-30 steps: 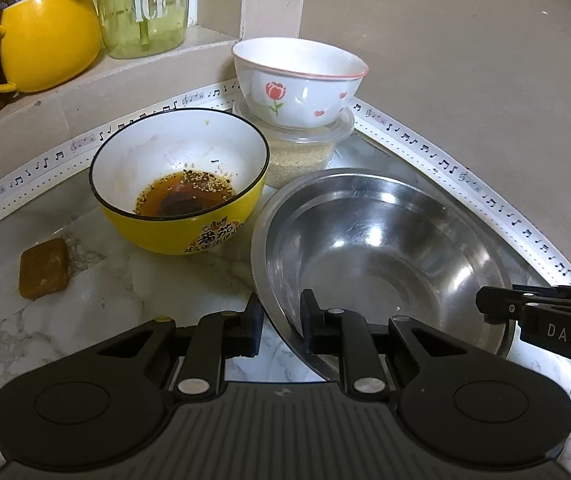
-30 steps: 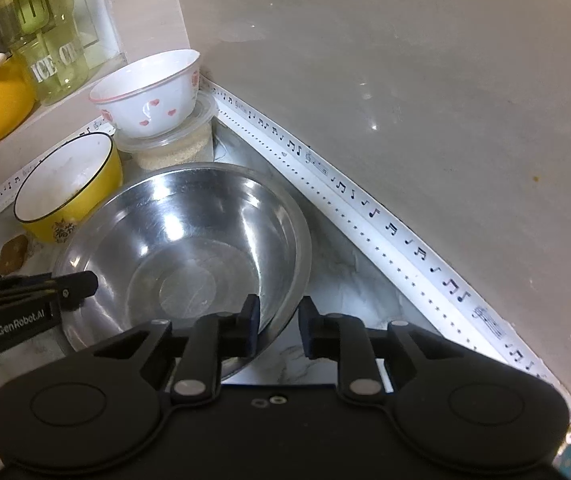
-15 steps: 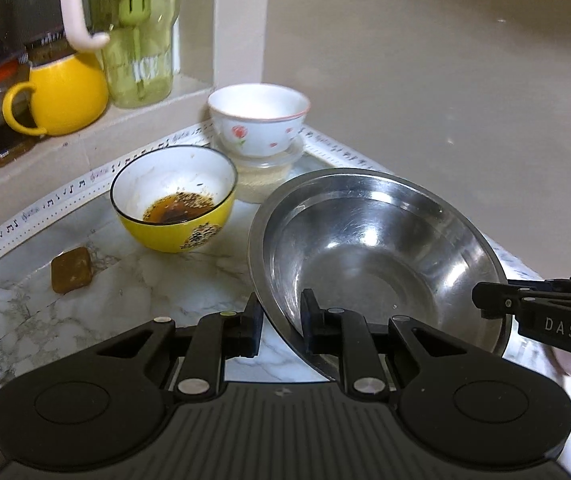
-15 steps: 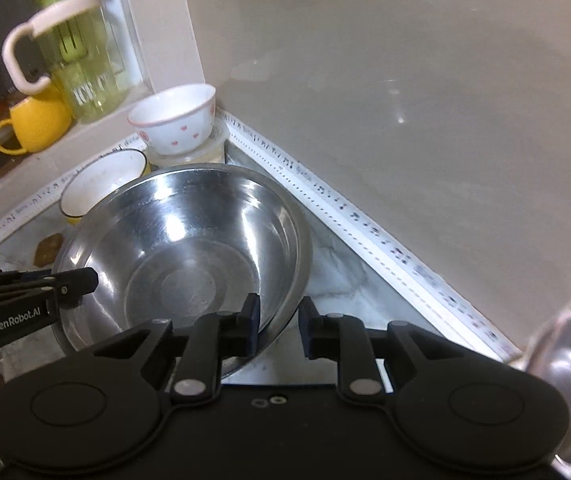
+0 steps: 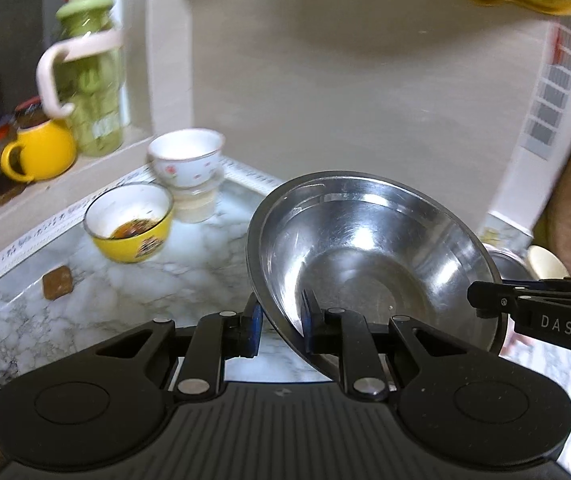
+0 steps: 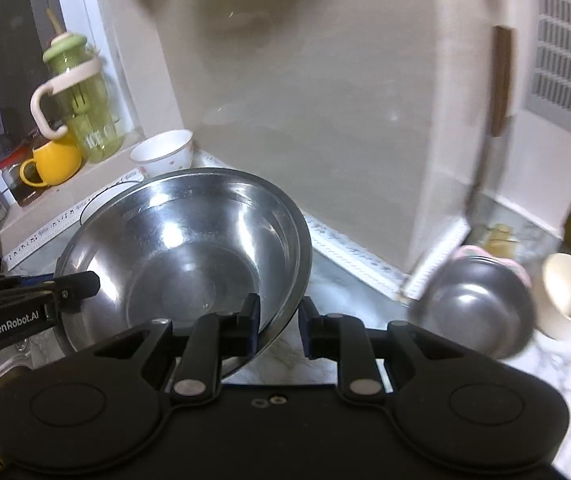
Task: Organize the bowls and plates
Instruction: 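Carry the steel bowl toward the stove and lower it onto the counter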
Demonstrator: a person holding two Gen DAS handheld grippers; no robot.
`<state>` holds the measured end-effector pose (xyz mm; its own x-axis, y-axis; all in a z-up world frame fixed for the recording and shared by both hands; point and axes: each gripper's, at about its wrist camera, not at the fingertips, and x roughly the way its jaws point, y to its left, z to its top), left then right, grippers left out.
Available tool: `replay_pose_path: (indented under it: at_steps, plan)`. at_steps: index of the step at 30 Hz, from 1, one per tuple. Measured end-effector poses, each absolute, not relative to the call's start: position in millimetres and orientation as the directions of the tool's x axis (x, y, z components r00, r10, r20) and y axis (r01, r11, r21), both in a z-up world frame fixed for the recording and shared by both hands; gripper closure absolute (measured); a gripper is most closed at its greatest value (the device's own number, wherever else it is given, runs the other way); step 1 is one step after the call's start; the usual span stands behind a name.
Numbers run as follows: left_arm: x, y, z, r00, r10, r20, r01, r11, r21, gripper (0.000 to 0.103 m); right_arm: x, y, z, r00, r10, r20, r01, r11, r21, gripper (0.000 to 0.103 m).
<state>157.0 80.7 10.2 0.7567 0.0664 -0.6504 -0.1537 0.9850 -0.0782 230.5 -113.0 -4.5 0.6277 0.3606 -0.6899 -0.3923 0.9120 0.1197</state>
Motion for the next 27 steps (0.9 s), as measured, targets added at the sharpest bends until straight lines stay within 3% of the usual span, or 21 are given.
replay_pose_path:
  at_steps: [13, 27]
  plan:
    - [134, -11, 12, 0.748, -0.113, -0.654, 0.046, 0.992, -0.120, 0.084, 171, -219, 7, 0.699, 0.248, -0.671, -0.238, 0.965, 0.110, 0.081]
    - [137, -121, -25, 0.637, -0.246, -0.730, 0.229, 0.965, -0.126, 0.084, 130, -327, -21, 0.674, 0.110, -0.730, -0.044, 0.993, 0.109, 0.082]
